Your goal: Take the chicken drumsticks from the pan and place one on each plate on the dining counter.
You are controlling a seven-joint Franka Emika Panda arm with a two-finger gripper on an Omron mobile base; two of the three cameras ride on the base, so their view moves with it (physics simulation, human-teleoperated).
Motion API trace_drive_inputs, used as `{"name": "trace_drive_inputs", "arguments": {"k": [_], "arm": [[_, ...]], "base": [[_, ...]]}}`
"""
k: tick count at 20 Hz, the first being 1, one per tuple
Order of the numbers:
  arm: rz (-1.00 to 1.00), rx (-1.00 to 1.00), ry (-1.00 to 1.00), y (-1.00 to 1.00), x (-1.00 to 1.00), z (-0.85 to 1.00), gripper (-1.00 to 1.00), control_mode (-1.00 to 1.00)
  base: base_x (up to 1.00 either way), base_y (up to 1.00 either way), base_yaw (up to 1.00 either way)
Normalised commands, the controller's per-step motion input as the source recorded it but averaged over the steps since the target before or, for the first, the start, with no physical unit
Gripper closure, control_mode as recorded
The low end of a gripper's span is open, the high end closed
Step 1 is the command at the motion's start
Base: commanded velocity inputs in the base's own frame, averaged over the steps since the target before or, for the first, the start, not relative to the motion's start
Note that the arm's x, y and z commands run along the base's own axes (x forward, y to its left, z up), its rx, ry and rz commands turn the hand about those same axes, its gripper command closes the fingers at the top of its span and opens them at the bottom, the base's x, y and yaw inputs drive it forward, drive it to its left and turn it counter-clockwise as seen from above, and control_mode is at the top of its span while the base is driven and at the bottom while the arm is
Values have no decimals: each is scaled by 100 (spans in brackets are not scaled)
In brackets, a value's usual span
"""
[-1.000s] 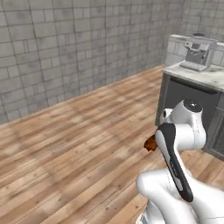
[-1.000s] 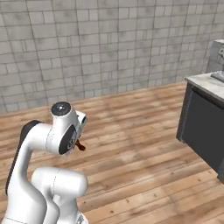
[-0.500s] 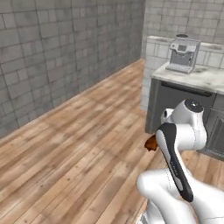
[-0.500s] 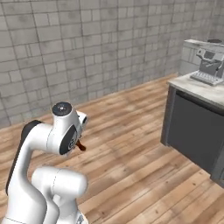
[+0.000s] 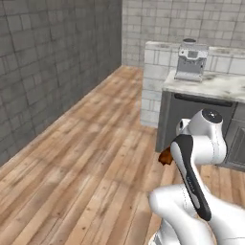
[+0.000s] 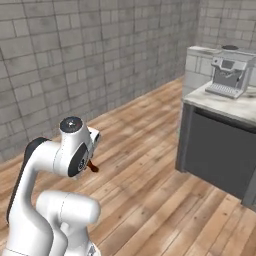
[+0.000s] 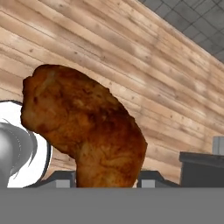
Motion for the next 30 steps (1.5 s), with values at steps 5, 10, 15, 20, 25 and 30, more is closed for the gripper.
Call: {"name": "trace_drive_inputs", "arguments": {"k": [5, 10, 15, 20, 25, 30], "arm": [[0, 0, 0, 0, 0, 0, 100, 100], [0, 0, 0, 0, 0, 0, 100, 100], [0, 0, 0, 0, 0, 0, 100, 100], [0, 0, 0, 0, 0, 0, 100, 100], [0, 0, 0, 0, 0, 0, 100, 100], [0, 0, 0, 0, 0, 0, 100, 100]], "base": [[100, 73, -39], [100, 65, -31], [100, 54, -30], [100, 49, -31], [100, 61, -37], [100, 95, -32]]}}
